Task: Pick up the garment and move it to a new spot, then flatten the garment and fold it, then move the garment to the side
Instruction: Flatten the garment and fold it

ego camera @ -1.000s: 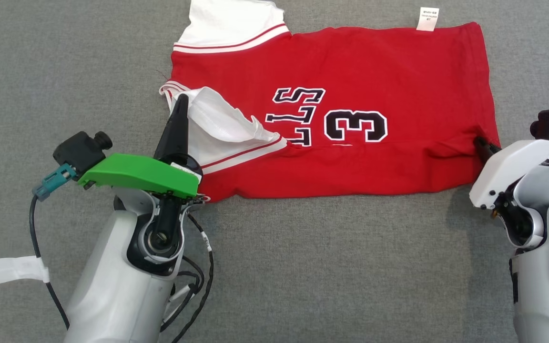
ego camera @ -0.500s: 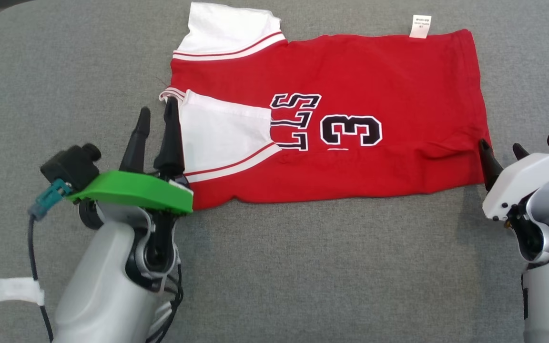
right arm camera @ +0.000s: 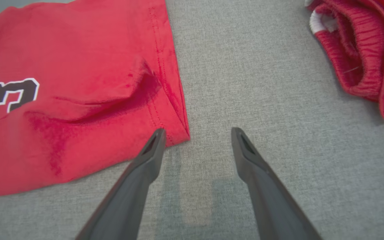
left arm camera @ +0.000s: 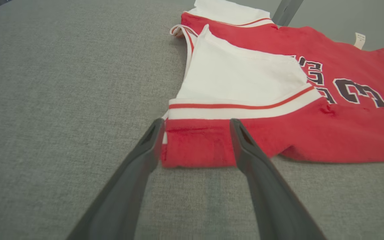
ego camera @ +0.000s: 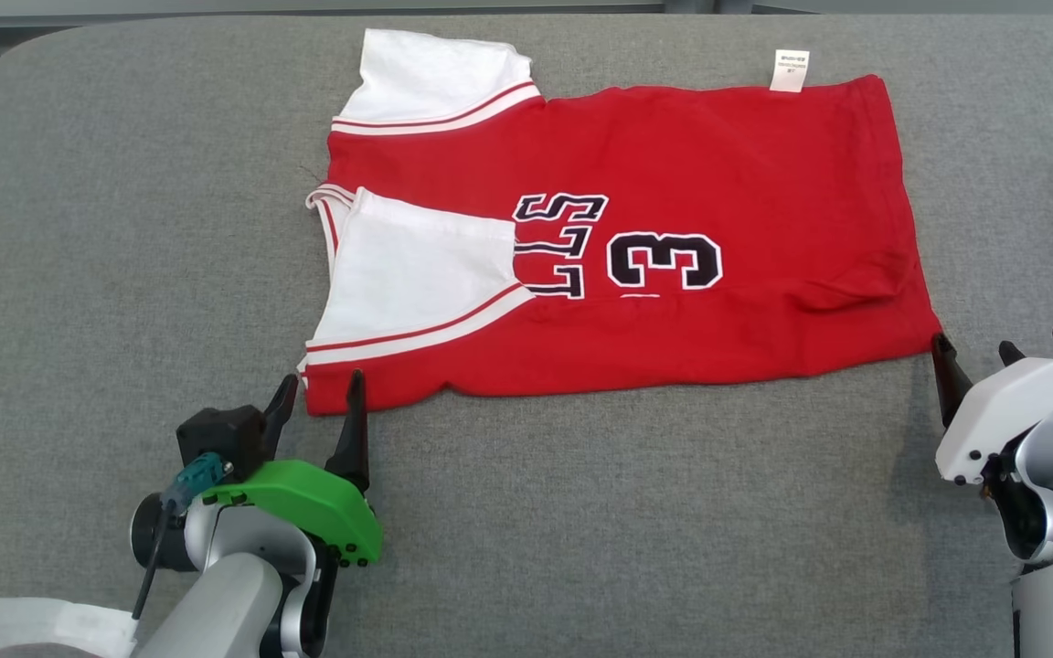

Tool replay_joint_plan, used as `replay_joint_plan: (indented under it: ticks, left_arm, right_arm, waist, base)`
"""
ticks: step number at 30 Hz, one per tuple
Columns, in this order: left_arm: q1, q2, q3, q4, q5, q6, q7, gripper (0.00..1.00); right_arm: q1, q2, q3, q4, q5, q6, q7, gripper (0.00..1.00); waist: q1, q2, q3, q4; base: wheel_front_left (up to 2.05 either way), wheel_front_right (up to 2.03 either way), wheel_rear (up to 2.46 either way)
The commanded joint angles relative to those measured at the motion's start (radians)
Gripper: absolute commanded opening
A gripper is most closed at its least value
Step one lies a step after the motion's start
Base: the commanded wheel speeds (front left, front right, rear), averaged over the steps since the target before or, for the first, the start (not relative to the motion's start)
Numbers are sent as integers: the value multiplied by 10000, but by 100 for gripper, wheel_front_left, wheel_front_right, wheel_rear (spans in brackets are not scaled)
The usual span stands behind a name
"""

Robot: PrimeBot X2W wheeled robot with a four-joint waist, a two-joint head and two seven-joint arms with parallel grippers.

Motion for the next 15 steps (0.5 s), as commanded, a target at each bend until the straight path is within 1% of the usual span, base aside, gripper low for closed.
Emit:
replay_joint_plan:
  ticks: [1, 6, 15]
  left_arm:
    - [50, 84, -16, 22, 103, 62, 52, 100]
    - [-49, 175, -203, 52, 265, 260, 328, 100]
    - [-323, 198, -300, 150, 265, 319, 585, 100]
  right_arm:
    - [-34, -11, -26, 63, -46, -8, -61, 100]
    - [-381, 22, 27, 361, -103, -8, -237, 100]
    - [-883, 47, 203, 857, -49, -8, -283, 100]
  waist:
    - [0, 0, 19, 12]
    - [0, 0, 71, 65]
    - [0, 0, 242, 132]
  base:
    - [0, 0, 0]
    - [0, 0, 0]
    - [0, 0, 0]
